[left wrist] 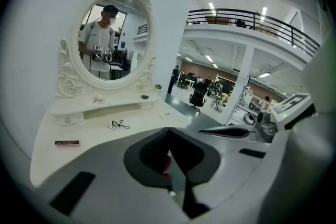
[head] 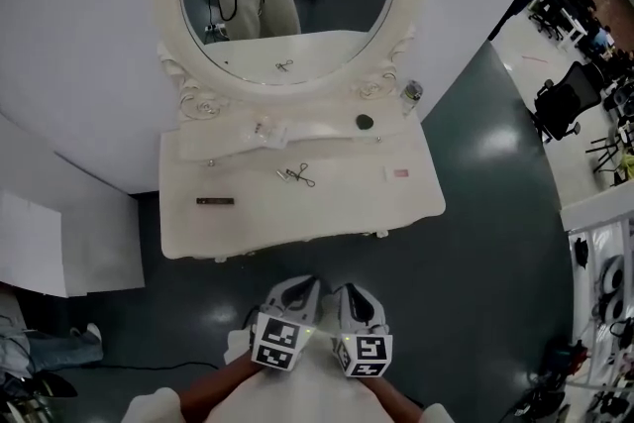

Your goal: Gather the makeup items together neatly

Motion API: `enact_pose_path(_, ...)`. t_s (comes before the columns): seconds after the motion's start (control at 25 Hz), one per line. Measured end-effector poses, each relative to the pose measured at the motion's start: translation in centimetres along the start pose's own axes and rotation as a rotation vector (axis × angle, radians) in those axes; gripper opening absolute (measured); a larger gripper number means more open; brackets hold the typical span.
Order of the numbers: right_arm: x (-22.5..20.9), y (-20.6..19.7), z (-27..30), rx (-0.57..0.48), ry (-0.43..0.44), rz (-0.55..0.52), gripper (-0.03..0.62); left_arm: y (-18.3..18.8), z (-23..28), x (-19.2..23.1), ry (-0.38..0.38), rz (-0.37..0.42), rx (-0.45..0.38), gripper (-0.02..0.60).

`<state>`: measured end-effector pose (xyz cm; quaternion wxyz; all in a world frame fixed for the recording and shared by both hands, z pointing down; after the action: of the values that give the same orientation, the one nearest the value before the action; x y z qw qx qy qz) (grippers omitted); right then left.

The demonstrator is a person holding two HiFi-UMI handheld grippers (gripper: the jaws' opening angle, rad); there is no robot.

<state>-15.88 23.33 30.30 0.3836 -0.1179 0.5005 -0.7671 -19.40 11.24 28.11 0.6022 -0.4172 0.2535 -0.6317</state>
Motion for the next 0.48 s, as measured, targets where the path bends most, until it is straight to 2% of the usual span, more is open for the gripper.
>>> enact_pose_path(0.16,-1.0,0.8,0.9,-0.024,0.002,-0.007,0.015,0.9,0.8,0.4,0.018,-0.008,-0.031,0.005)
enact_pose_path(0.28,-1.9,1.9,1.3,-0.052,0.010,-0.030,0.015,1.0,1.1,0.1,0.021,-0.010,-0.018,0.005)
enact_pose_path(0.36,-3.2,2.6,1.8,-0.070,0.004,-0.030,0.015,1.2,1.7,0.0,0.029,-0.009,-0.012,0.005)
enact_pose_path(0.48,-5.7,3.8,2.7,-0.093,-0.012,-0.007,0.015,2.3,3.0,0.2,0.068,-0.011,-0.049,0.005)
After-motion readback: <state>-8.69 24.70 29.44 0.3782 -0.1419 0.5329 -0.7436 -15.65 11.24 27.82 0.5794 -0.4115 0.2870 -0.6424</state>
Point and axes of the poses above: the fingertips, and each gripper's own axes: z forward along the fingers, x to its left, y out of its top, the point moved 6 cm from there along -z, backward along the fingers, and after that the axes turned 2 degrees about z, right-handed, at the moved point
